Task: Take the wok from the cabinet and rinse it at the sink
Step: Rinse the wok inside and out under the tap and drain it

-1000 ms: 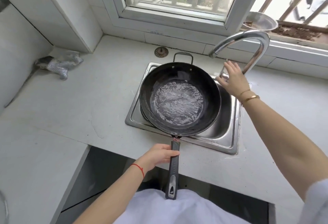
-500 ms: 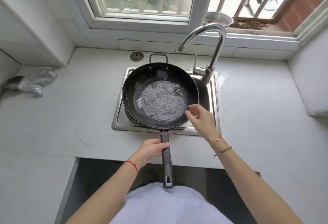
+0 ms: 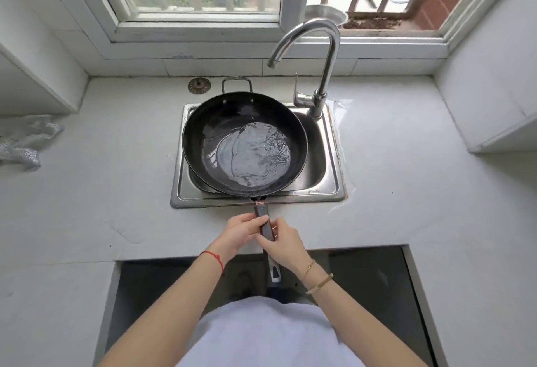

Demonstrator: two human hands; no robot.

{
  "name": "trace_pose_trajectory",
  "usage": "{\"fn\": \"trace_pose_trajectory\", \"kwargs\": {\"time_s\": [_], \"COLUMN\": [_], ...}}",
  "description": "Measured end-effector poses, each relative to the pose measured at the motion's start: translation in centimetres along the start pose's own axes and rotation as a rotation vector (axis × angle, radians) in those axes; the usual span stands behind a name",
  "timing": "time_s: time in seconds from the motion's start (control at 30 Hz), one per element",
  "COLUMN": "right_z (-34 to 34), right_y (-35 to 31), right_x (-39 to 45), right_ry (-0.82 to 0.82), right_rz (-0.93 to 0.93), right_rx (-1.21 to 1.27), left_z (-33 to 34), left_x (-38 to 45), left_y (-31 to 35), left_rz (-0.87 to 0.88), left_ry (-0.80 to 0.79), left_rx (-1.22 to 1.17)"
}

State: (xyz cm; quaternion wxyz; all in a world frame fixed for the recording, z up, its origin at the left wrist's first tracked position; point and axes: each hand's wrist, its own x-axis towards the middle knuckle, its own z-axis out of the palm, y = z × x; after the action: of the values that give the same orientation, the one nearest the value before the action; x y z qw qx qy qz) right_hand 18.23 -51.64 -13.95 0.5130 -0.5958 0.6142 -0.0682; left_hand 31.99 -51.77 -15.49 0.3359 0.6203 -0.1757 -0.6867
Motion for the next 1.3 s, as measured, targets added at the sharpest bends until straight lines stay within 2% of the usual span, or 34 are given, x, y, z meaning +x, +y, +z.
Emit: {"fn": "trace_pose_trajectory", "kwargs": {"time_s": [0.07, 0.13, 0.23, 0.43, 0.63, 0.87, 1.07, 1.3], "right_z": [0.5, 1.4, 2.7, 4.0, 3.7, 2.9, 1.5, 0.8], "right_y": [0.0, -0.2, -0.8, -1.2, -1.1, 0.2, -0.4, -2.3], "right_x": [-0.3, -0.6, -1.1, -1.2, -1.8, -2.7, -3.0, -3.4], "right_ry": [-0.038, -0.033, 0.074, 0.246, 0.306, 0.372, 0.351, 0.262], "right_rz": [0.027, 0.097, 0.184, 0.114, 0.031, -0.028, -0.093, -0.064], "right_rx": [-0.018, 0.086, 0.269, 0.168, 0.106, -0.041, -0.017, 0.128], "left_z": [-0.1, -0.1, 0.3, 1.0, 1.3, 2.1, 2.3, 2.0], "left_x": [0.2, 0.6, 0.8, 0.4, -0.2, -1.3, -1.8, -2.5], "left_y": [0.1, 0.2, 0.4, 0.4, 0.3, 0.4, 1.3, 1.8], "left_rz": [-0.011, -0.016, -0.027, -0.027, -0.001, 0.006, 0.066, 0.159], "left_ry": [0.01, -0.001, -0.014, -0.022, -0.035, -0.164, -0.184, -0.033], "left_rx": [-0.008, -0.007, -0.044, -0.173, -0.199, -0.357, -0.347, -0.273]}}
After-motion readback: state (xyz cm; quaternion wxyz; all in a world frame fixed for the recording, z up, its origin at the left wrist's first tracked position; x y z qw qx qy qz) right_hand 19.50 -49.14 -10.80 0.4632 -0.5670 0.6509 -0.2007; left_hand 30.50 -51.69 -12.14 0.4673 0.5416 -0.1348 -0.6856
